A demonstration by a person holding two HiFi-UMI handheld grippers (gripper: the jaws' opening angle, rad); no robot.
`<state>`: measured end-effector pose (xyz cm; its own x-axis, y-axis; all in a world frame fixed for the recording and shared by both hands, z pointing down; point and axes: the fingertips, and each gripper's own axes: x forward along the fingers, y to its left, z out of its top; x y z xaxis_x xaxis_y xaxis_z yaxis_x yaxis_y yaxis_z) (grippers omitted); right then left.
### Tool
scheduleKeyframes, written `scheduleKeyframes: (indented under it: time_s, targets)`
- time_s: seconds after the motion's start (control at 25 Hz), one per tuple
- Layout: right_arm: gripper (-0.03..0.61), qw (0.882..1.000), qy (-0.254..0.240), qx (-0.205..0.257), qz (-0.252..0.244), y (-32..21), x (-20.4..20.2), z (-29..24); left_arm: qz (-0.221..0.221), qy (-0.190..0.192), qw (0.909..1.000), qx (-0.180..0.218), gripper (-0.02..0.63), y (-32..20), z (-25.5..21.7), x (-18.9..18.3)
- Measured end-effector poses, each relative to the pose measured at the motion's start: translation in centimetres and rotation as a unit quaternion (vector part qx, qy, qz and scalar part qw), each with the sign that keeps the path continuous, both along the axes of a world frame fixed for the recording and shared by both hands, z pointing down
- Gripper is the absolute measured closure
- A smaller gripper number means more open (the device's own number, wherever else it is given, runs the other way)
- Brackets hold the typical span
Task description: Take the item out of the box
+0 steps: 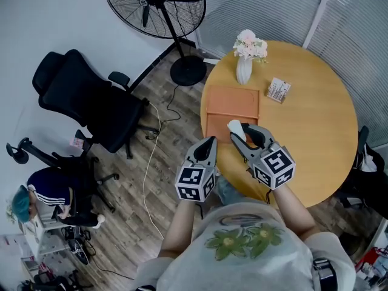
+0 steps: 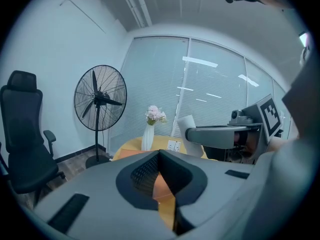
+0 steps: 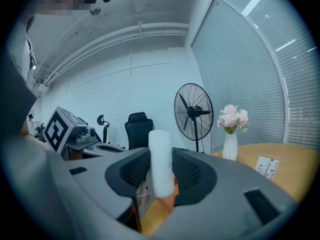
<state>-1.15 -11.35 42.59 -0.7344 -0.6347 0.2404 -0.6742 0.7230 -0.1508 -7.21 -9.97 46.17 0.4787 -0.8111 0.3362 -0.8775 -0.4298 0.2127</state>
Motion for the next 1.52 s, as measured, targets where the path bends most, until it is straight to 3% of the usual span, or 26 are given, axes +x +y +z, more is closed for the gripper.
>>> scheduleKeyframes:
  time_s: [0.6, 1.52]
  targets:
    - [0.440, 1.000, -0.017, 0.023, 0.009, 0.6, 0.6, -1.0, 0.001, 0.003, 0.9999, 0.010, 0.606, 0.3, -1.0, -0.1]
    - [0.448, 0.999, 0.011, 0.034, 0.008, 1.3, 0.7, -0.8, 0.011, 0.001, 0.9999, 0.008, 0.606, 0.6, -0.8, 0.5]
